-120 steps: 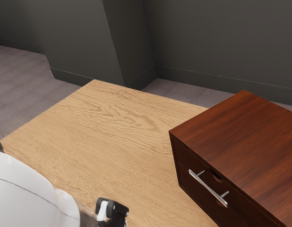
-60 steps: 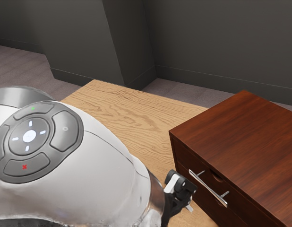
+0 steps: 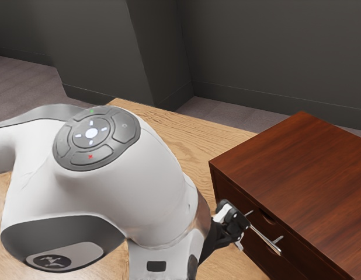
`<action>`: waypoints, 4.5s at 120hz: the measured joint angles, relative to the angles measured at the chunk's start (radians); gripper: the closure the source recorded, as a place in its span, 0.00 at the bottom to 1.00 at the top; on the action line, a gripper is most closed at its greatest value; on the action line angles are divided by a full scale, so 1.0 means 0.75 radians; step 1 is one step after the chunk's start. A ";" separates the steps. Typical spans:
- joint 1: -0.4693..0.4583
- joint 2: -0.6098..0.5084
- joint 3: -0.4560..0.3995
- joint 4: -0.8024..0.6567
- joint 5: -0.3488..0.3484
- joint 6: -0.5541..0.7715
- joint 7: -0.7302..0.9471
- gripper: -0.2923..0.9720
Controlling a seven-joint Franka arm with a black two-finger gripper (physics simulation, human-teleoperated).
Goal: Pull the drawer handle with one arm to open the drawer
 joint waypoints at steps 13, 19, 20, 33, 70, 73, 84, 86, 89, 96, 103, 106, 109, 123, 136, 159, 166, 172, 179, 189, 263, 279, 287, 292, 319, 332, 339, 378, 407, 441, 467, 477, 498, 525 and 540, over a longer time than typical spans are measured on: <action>0.007 0.042 0.010 0.004 0.005 0.031 0.033 0.23; 0.010 0.052 0.015 0.006 0.006 0.043 0.046 0.23; 0.010 0.053 0.016 0.006 0.006 0.045 0.048 0.23; 0.016 0.058 0.029 0.008 0.008 0.063 0.073 0.23; 0.041 0.069 0.018 0.005 0.001 0.124 0.085 0.23; 0.044 0.071 0.018 0.003 0.001 0.133 0.083 0.23; 0.078 0.094 0.018 -0.027 0.001 0.194 0.073 0.23; 0.083 0.096 0.018 -0.030 0.001 0.204 0.071 0.23; 0.088 0.098 0.018 -0.034 0.001 0.219 0.069 0.23; 0.099 0.097 0.018 -0.053 0.002 0.257 0.063 0.23; 0.104 0.087 0.019 -0.081 0.002 0.301 0.059 0.23; 0.105 0.079 0.020 -0.092 0.002 0.318 0.057 0.23; 0.106 0.069 0.019 -0.100 0.002 0.333 0.055 0.23; 0.107 0.042 0.019 -0.127 0.005 0.391 0.047 0.23; 0.129 0.036 0.021 -0.174 0.007 0.451 0.041 0.23; 0.160 0.033 0.022 -0.192 0.007 0.518 0.020 0.23; 0.161 0.034 0.022 -0.193 0.007 0.528 0.015 0.23; 0.166 0.034 0.021 -0.193 0.007 0.536 0.010 0.23; 0.176 0.038 0.021 -0.193 0.008 0.544 0.005 0.23; 0.194 0.052 0.020 -0.194 0.008 0.556 -0.001 0.23; 0.208 0.082 0.020 -0.241 0.007 0.605 -0.058 0.23; 0.208 0.072 0.020 -0.263 0.007 0.607 -0.068 0.23; 0.208 0.053 0.020 -0.280 0.007 0.607 -0.072 0.23; 0.208 0.038 0.021 -0.292 0.008 0.607 -0.074 0.24; 0.215 -0.021 0.022 -0.344 0.009 0.608 -0.084 0.23; 0.230 -0.062 0.022 -0.377 0.011 0.607 -0.088 0.22; 0.234 -0.075 0.022 -0.387 0.009 0.606 -0.090 0.23; 0.239 -0.086 -0.020 -0.403 0.006 0.608 -0.111 0.23; 0.278 -0.147 -0.064 -0.458 0.006 0.608 -0.128 0.24; 0.348 -0.212 -0.155 -0.503 0.003 0.603 -0.149 0.25; 0.396 -0.293 -0.220 -0.567 0.001 0.599 -0.170 0.24; 0.403 -0.315 -0.228 -0.588 0.003 0.596 -0.180 0.23; 0.406 -0.348 -0.233 -0.599 -0.001 0.553 -0.205 0.23; 0.415 -0.358 -0.257 -0.603 -0.003 0.531 -0.233 0.23; 0.422 -0.360 -0.271 -0.611 -0.005 0.553 -0.245 0.25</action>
